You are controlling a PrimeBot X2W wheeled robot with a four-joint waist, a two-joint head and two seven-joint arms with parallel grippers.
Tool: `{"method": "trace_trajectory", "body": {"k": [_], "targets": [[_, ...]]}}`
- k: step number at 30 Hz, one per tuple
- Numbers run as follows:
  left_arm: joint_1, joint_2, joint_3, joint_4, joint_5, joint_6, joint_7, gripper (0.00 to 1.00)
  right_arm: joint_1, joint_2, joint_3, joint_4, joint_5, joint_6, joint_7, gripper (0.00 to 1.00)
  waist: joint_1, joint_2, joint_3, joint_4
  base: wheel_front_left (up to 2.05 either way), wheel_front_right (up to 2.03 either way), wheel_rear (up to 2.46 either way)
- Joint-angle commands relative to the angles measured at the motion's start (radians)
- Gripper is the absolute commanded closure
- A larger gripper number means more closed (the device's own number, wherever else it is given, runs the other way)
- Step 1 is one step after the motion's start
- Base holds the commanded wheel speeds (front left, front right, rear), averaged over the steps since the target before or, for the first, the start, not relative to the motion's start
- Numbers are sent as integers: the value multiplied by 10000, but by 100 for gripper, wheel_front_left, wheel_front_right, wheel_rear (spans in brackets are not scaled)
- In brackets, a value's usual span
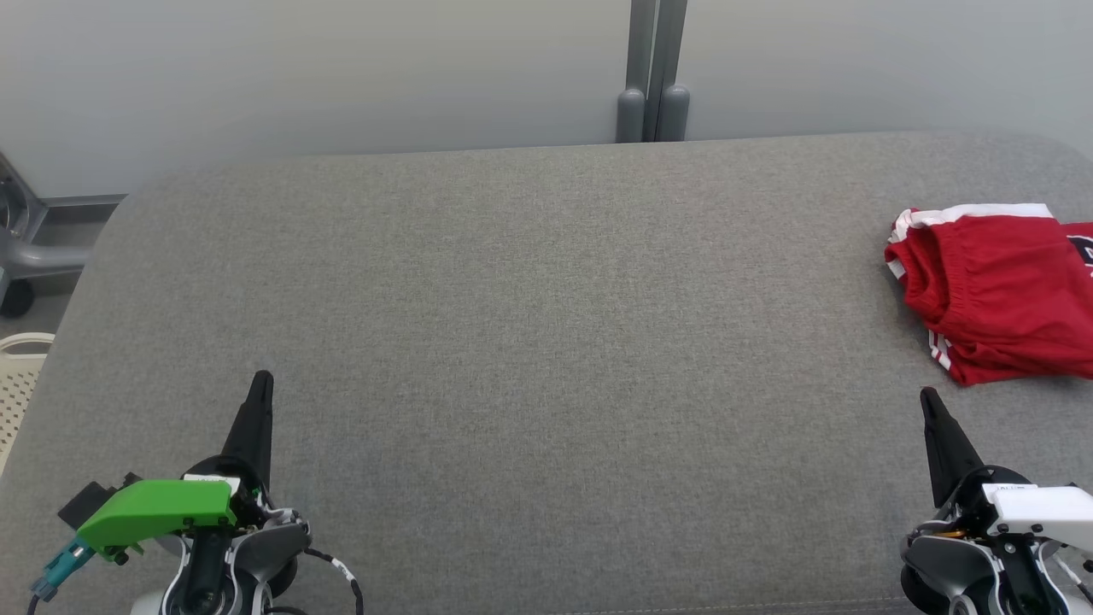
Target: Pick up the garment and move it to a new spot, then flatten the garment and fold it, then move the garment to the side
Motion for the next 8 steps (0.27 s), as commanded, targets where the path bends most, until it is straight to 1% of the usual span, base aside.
{"method": "trace_trajectory", "body": {"k": [1, 8], "targets": [[-164, 7, 19, 10, 10, -40, 26, 100, -86, -38, -18, -39, 43, 4, 25, 100, 0, -1, 0, 0, 0, 0, 0], [-164, 7, 15, 10, 6, -40, 23, 100, -86, -38, -18, -39, 44, 4, 23, 100, 0, -1, 0, 0, 0, 0, 0]]}}
